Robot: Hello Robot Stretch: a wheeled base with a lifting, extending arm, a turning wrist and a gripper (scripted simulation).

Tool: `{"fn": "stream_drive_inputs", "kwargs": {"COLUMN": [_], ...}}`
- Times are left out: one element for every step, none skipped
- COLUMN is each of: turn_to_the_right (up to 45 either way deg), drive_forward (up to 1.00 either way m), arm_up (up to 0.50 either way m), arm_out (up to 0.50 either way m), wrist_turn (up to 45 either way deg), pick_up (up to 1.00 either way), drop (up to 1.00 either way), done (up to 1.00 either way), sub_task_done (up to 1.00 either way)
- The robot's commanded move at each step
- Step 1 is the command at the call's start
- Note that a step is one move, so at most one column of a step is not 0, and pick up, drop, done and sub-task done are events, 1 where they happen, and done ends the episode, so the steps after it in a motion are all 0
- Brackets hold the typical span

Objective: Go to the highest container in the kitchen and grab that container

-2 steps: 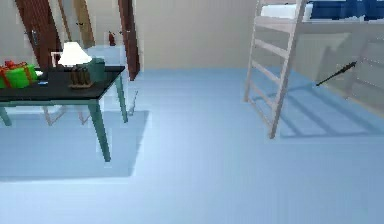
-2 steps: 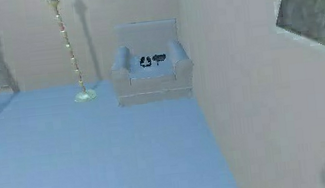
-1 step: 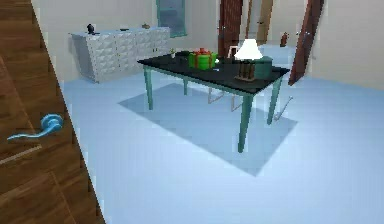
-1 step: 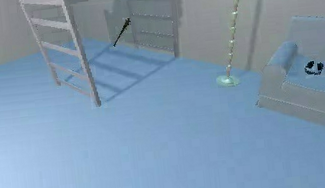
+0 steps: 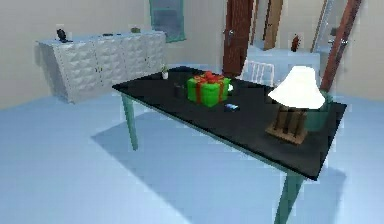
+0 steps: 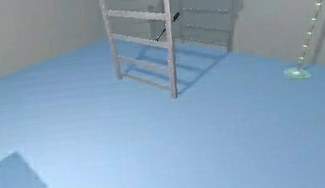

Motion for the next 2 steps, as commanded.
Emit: {"fn": "stream_drive_inputs", "kwargs": {"turn_to_the_right": [-3.0, 0.0], "drive_forward": [0.00, 0.30], "arm_up": [0.00, 0.00], "arm_out": [0.00, 0.00], "wrist_turn": [0.0, 0.0], "pick_up": [0.00, 0.00], "drop": [0.00, 0.00], "done": [0.00, 0.00], "sub_task_done": [0.00, 0.00]}}
